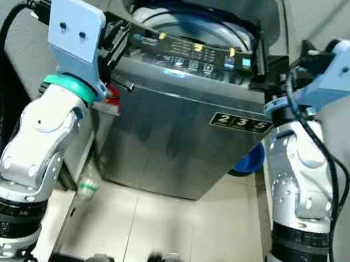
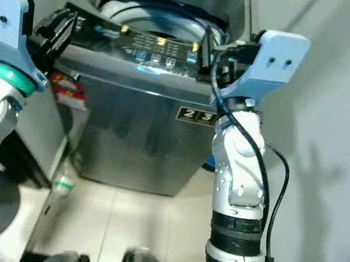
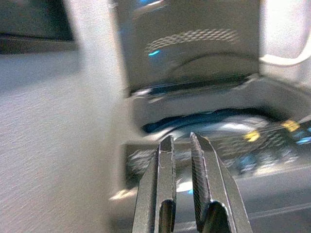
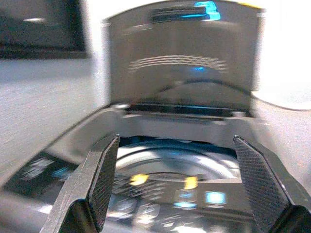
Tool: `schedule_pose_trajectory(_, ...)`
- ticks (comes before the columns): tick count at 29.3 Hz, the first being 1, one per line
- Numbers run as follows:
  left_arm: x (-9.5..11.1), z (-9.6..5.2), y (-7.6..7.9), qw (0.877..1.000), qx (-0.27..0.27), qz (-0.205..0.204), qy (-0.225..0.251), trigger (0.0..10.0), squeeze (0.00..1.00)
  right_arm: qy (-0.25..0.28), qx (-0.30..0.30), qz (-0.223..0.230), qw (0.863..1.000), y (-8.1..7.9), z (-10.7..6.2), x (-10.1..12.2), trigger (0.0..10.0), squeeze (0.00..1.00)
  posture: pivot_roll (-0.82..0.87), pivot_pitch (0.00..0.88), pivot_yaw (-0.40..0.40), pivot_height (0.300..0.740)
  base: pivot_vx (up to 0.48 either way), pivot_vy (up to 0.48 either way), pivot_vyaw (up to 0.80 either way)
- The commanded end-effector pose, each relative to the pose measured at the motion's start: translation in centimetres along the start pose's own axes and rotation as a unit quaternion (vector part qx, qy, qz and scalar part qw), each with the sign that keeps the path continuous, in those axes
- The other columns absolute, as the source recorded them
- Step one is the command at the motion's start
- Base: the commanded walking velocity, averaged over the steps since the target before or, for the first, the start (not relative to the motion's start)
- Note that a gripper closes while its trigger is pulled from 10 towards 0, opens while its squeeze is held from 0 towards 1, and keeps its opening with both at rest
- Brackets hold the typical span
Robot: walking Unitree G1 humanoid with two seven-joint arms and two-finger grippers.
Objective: Clothes washing
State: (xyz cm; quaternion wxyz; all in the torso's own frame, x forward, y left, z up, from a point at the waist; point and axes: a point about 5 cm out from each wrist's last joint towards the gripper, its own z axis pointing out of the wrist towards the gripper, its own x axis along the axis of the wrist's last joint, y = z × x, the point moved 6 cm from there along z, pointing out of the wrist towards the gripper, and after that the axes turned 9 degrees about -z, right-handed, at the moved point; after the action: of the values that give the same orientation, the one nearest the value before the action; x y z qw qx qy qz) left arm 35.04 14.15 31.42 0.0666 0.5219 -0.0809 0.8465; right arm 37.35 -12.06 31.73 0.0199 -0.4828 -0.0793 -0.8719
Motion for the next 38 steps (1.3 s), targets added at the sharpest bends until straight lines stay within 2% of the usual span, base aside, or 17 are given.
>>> schedule_pose_trajectory(1, -0.3, -0.1, 0.2, 1.000, -0.002, 0.002, -0.003, 10.0, 0.00, -0.008, 0.010, -0.023, 1.000, -0.2, -0.2, -0.5, 10.0, 0.00, 0.00, 0.084, 0.008, 0.740, 0.000, 0.000, 0.80)
schedule_pose_trajectory(4, -0.5, -0.1, 0.8, 1.000, -0.009, -0.004, -0.006, 10.0, 0.00, -0.009, 0.028, -0.040, 0.999, -0.9, -0.3, -0.7, 10.0, 0.00, 0.00, 0.081, 0.008, 0.740, 0.000, 0.000, 0.80)
schedule_pose_trajectory(5, -0.8, -0.2, 1.6, 1.000, -0.020, -0.009, -0.010, 10.0, 0.00, -0.011, 0.039, -0.044, 0.998, -1.3, -0.5, -0.9, 10.0, 0.00, 0.00, 0.080, 0.006, 0.740, 0.000, 0.000, 0.80)
schedule_pose_trajectory(6, -0.8, -0.2, 1.6, 1.000, -0.020, -0.009, -0.010, 10.0, 0.00, -0.011, 0.039, -0.044, 0.998, -1.3, -0.5, -0.9, 10.0, 0.00, 0.00, 0.080, 0.006, 0.740, 0.000, 0.000, 0.80)
schedule_pose_trajectory(7, -1.2, -0.4, 2.8, 0.999, -0.035, -0.017, -0.016, 10.0, 0.00, -0.014, 0.045, -0.045, 0.998, -1.5, -0.6, -1.1, 10.0, 0.00, 0.00, 0.077, 0.007, 0.740, 0.000, 0.000, 0.80)
schedule_pose_trajectory(8, -1.2, -0.4, 2.8, 0.999, -0.035, -0.017, -0.016, 10.0, 0.00, -0.014, 0.045, -0.045, 0.998, -1.5, -0.6, -1.1, 10.0, 0.00, 0.00, 0.077, 0.007, 0.740, 0.000, 0.000, 0.80)
schedule_pose_trajectory(10, -1.6, -0.7, 3.7, 0.998, -0.047, -0.025, -0.023, 10.0, 0.00, -0.018, 0.053, -0.045, 0.997, -1.8, -0.8, -1.4, 10.0, 0.00, 0.00, 0.075, 0.007, 0.740, 0.000, 0.000, 0.80)
schedule_pose_trajectory(15, -2.3, -1.0, 4.7, 0.997, -0.059, -0.035, -0.034, 10.0, 0.00, -0.024, 0.065, -0.046, 0.997, -2.2, -1.1, -1.8, 10.0, 0.00, 0.00, 0.073, 0.008, 0.740, 0.000, 0.000, 0.80)
schedule_pose_trajectory(17, -3.4, -1.6, 6.0, 0.995, -0.075, -0.040, -0.051, 10.0, 0.00, -0.040, 0.074, -0.041, 0.996, -2.7, -1.8, -2.9, 10.0, 0.00, 0.00, 0.072, 0.008, 0.740, 0.000, 0.000, 0.80)
schedule_pose_trajectory(20, -4.3, -2.2, 6.7, 0.994, -0.083, -0.039, -0.064, 10.0, 0.00, -0.054, 0.075, -0.030, 0.995, -2.9, -2.3, -3.8, 10.0, 0.00, 0.00, 0.074, 0.008, 0.740, 0.000, 0.000, 0.80)
schedule_pose_trajectory(25, -6.0, -3.1, 6.7, 0.992, -0.074, -0.039, -0.092, 10.0, 0.00, -0.078, 0.071, -0.006, 0.994, -3.3, -3.6, -5.4, 10.0, 0.00, 0.00, 0.074, 0.009, 0.740, 0.000, 0.000, 0.80)
schedule_pose_trajectory(28, -6.1, -3.1, 6.6, 0.992, -0.071, -0.039, -0.095, 10.0, 0.00, -0.081, 0.071, -0.004, 0.994, -3.3, -3.9, -5.6, 10.0, 0.00, 0.00, 0.074, 0.009, 0.740, 0.000, 0.000, 0.80)
schedule_pose_trajectory(30, -6.4, -3.2, 6.2, 0.992, -0.066, -0.038, -0.099, 10.0, 0.00, -0.086, 0.071, -0.003, 0.994, -3.4, -4.2, -6.0, 10.0, 0.00, 0.00, 0.081, 0.012, 0.740, 0.000, 0.000, 0.80)
schedule_pose_trajectory(31, -7.5, -3.4, 5.4, 0.992, -0.051, -0.033, -0.115, 10.0, 0.00, -0.102, 0.071, -0.004, 0.992, -3.5, -5.1, -7.2, 10.0, 0.01, 0.00, 0.082, 0.014, 0.740, 0.000, 0.000, 0.80)
schedule_pose_trajectory(35, -8.9, -3.9, 4.8, 0.990, -0.039, -0.022, -0.135, 10.0, 0.00, -0.123, 0.069, -0.001, 0.990, -3.7, -6.1, -8.6, 10.0, 0.03, 0.00, 0.084, 0.016, 0.740, 0.000, 0.000, 0.80)
schedule_pose_trajectory(37, -9.3, -4.1, 4.7, 0.989, -0.038, -0.017, -0.140, 10.0, 0.00, -0.132, 0.063, 0.006, 0.989, -3.8, -6.5, -9.0, 10.0, 0.03, 0.00, 0.085, 0.018, 0.740, 0.000, 0.000, 0.80)
schedule_pose_trajectory(38, -9.6, -4.2, 4.6, 0.989, -0.033, -0.015, -0.146, 10.0, 0.00, -0.148, 0.047, 0.026, 0.988, -3.6, -6.9, -9.8, 10.0, 0.03, 0.00, 0.085, 0.019, 0.740, 0.000, 0.000, 0.80)
